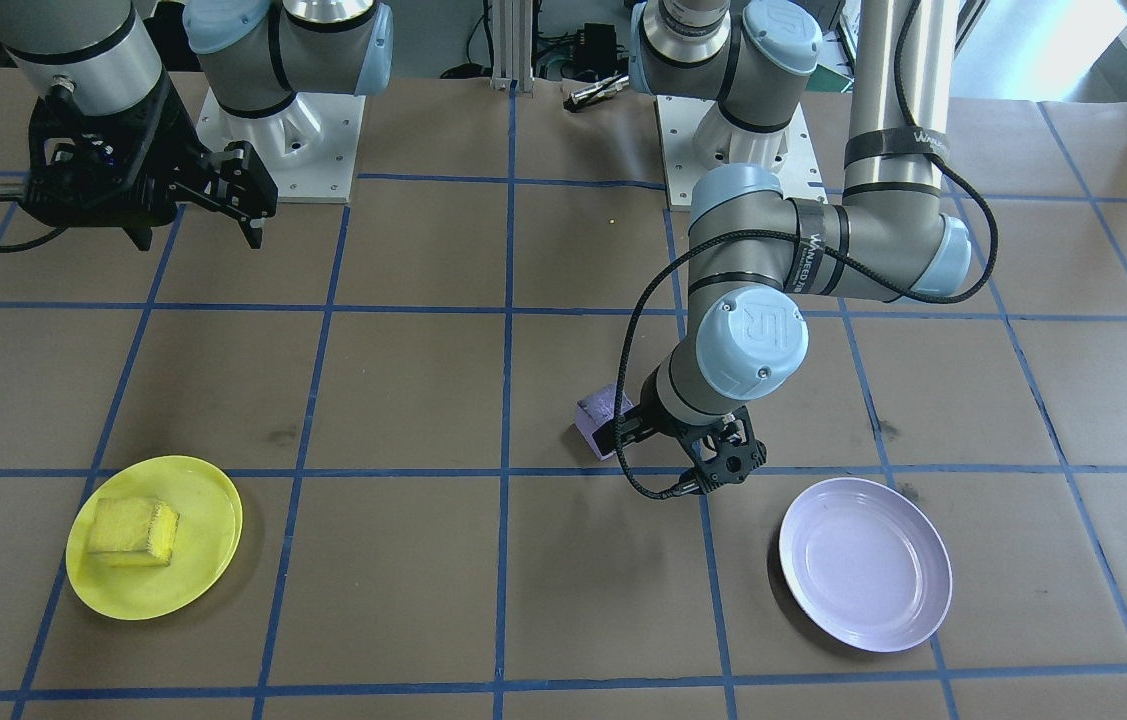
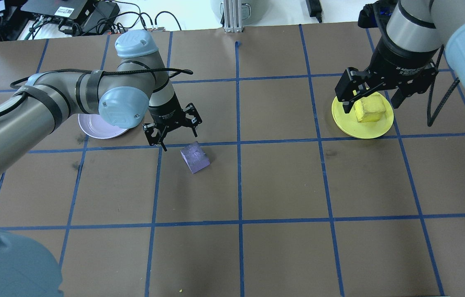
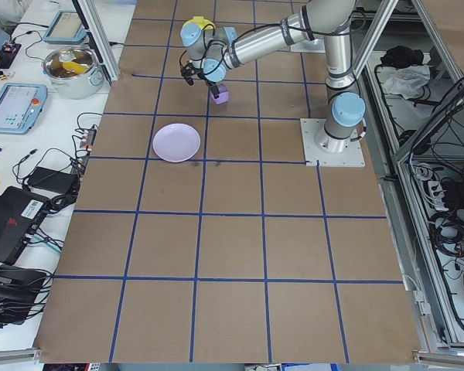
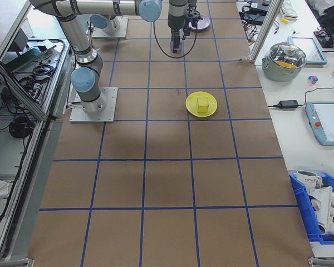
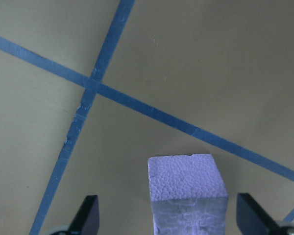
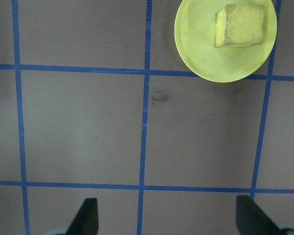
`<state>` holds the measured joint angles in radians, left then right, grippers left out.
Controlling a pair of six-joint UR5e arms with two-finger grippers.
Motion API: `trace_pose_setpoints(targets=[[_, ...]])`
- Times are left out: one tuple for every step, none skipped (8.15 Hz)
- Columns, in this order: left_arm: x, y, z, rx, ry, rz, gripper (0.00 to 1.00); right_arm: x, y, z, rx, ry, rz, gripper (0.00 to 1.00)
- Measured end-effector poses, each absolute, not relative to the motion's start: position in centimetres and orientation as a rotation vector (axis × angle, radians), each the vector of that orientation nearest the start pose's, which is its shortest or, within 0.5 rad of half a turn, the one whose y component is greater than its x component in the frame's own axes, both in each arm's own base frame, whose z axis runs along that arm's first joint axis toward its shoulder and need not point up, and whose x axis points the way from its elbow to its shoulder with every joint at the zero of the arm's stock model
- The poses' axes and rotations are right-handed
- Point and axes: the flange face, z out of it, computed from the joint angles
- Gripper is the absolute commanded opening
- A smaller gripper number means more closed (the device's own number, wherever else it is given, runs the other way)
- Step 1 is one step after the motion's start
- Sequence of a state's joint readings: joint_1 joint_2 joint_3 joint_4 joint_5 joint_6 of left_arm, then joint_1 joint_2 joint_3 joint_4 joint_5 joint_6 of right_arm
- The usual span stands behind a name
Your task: Sort blocks by color into plates
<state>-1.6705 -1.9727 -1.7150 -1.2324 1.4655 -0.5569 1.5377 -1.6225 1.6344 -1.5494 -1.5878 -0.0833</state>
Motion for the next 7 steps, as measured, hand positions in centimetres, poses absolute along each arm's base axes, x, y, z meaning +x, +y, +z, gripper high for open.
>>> trace_pose_setpoints(targets=[[-20.1, -55.8, 22.9, -0.727, 3.065, 0.378, 1.0, 11.6, -47.0, 48.2, -0.079, 3.153, 0.046, 1.0], [-20.2, -55.7, 22.9, -0.726, 3.066, 0.377, 1.0, 11.6, -47.0, 48.2, -0.081, 3.152, 0.042, 1.0], [-20.2, -55.8, 22.8, -0.728, 3.068, 0.373, 1.0, 11.6, -47.0, 48.3, -0.082, 3.153, 0.028, 1.0], [-20.3, -56.0, 22.5, -0.729, 3.073, 0.361, 1.0, 11.5, -47.2, 48.5, -0.088, 3.158, 0.004, 1.0], [-20.5, -56.2, 22.0, -0.729, 3.078, 0.347, 1.0, 11.5, -47.3, 48.7, -0.093, 3.161, -0.014, 1.0], [-21.0, -56.3, 21.5, -0.723, 3.081, 0.341, 1.0, 11.5, -47.4, 48.8, -0.095, 3.162, -0.023, 1.0], [-21.8, -56.1, 21.3, -0.708, 3.085, 0.338, 1.0, 11.5, -47.4, 48.8, -0.097, 3.162, -0.026, 1.0]])
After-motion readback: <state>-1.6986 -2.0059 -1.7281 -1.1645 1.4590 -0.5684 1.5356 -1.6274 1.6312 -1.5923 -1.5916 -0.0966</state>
